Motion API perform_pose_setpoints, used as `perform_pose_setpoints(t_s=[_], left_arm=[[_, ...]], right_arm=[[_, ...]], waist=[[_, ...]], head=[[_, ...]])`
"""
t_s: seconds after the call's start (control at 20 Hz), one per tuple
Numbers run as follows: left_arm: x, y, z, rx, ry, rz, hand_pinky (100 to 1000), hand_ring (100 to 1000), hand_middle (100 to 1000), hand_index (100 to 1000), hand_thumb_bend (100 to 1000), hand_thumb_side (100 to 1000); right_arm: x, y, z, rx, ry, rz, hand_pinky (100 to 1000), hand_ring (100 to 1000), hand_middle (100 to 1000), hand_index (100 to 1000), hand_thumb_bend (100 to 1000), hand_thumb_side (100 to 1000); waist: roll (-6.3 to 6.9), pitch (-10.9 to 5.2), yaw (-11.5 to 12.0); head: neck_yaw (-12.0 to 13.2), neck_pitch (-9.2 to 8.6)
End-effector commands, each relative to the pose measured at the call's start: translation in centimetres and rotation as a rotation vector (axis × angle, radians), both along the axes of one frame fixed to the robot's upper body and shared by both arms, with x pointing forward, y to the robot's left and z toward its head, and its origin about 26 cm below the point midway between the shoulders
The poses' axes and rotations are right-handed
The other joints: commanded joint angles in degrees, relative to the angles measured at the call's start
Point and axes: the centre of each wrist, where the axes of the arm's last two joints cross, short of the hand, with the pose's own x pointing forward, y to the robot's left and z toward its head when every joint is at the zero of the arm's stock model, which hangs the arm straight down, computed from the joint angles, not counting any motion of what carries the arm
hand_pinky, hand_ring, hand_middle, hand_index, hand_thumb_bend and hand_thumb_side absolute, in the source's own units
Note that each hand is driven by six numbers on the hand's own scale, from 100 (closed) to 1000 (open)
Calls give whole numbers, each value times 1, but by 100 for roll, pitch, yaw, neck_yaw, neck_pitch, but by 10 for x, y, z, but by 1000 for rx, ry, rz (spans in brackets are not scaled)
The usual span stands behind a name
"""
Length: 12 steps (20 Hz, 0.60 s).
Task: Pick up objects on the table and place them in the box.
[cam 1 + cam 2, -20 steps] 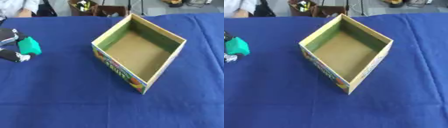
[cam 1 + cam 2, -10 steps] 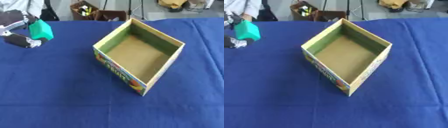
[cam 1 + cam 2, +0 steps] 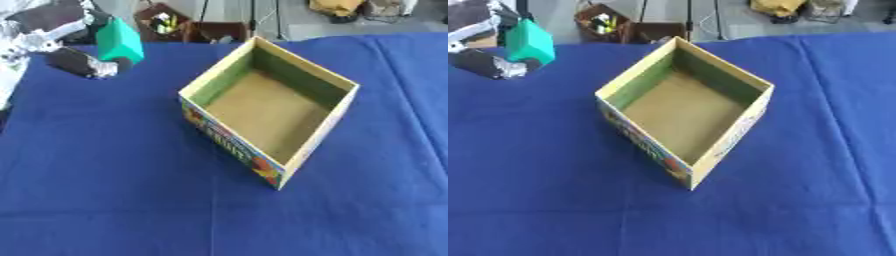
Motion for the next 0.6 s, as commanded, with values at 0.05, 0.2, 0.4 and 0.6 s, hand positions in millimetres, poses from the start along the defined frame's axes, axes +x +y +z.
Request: perform_pose_setpoints(t_s=[0.05, 0.2, 0.4, 0.6], left_arm=[[-2, -20, 20, -16, -47, -52, 473, 498, 367, 556, 100, 684], [-1, -40, 25, -33, -69, -83, 473, 499, 367, 556, 100, 677], [0, -63, 31, -52, -105, -83, 477, 505, 370, 560, 100, 669], [1, -87, 30, -29, -150, -68, 477, 508, 366, 563, 100, 662]], right_arm=[[-1, -1, 11, -17, -31, 10, 852, 860, 728, 837, 100, 777], [0, 0, 13, -12, -34, 16, 851, 860, 728, 837, 100, 776], [1, 1, 15, -2, -39, 23, 851, 860, 727, 837, 100, 768], [4, 5, 20, 19, -54, 36, 850, 859, 727, 837, 100, 756]], waist=[[5, -133, -31], [18, -123, -91], [31, -98, -160], [40, -61, -240]], head=[[31, 32], [62, 17], [100, 2], [168, -41]])
